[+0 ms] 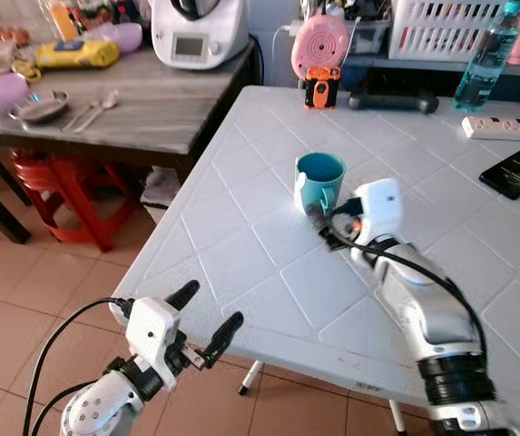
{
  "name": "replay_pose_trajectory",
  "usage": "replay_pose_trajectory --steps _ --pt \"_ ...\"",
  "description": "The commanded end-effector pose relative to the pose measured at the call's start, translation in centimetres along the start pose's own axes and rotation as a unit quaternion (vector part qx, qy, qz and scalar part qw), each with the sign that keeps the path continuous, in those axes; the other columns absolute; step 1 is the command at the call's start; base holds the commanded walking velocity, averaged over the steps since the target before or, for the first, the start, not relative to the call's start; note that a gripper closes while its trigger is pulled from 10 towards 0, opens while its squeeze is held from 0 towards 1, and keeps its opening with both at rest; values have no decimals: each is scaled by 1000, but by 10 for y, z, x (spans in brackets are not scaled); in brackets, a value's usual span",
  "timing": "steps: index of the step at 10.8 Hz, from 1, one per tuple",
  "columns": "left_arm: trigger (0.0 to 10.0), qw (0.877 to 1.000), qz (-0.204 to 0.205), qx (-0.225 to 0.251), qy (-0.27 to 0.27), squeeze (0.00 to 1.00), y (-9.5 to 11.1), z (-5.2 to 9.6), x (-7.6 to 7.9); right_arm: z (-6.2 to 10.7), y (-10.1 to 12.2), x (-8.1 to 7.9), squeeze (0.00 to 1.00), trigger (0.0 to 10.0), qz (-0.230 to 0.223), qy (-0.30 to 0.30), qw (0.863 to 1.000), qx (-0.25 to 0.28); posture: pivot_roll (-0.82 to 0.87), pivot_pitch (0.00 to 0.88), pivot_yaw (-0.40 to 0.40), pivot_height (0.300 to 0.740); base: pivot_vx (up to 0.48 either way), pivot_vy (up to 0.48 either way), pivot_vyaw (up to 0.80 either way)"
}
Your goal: Setting the table
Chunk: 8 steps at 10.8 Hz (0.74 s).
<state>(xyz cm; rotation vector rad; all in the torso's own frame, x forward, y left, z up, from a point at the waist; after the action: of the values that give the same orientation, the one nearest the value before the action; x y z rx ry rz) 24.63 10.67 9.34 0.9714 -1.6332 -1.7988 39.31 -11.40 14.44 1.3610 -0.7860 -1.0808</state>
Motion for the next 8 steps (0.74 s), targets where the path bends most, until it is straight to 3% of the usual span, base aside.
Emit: replay_pose_trajectory --steps 1,5,6,7,8 --pt "10000 1000 -8 8 -6 0 5 1 0 -4 4 -4 0 10000 -3 10 1000 1 26 91 49 740 0 0 0" --pt "10000 999 -17 24 -21 0 10 -8 -1 -16 8 0 0 10000 -2 13 1000 -1 17 86 49 740 0 0 0" --pt "10000 999 -18 25 -20 0 10 -9 -1 -18 7 -1 0 4667 -2 15 1000 -2 17 85 49 740 0 0 0" --pt "10000 999 -17 27 -19 0 12 -11 -2 -21 8 -2 0 0 -2 18 1000 1 18 81 49 740 0 0 0" --pt "10000 999 -15 29 -18 0 15 -13 0 -25 8 -2 0 0 -4 14 1000 0 21 80 47 740 0 0 0"
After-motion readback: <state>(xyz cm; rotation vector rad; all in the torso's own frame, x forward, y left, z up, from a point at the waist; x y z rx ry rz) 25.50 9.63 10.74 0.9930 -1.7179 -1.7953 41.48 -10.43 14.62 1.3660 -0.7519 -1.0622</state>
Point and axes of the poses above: a point about 5 cm out from each wrist's last joint towards the gripper, its own z axis pointing back from the gripper into the wrist, its own y axis along the axis of the wrist's last joint, x = y × z, the point moved 6 cm from there along -z, pointing out of the wrist towards the gripper, and after that the axes turned 12 degrees about -z, right-handed, at the moved point
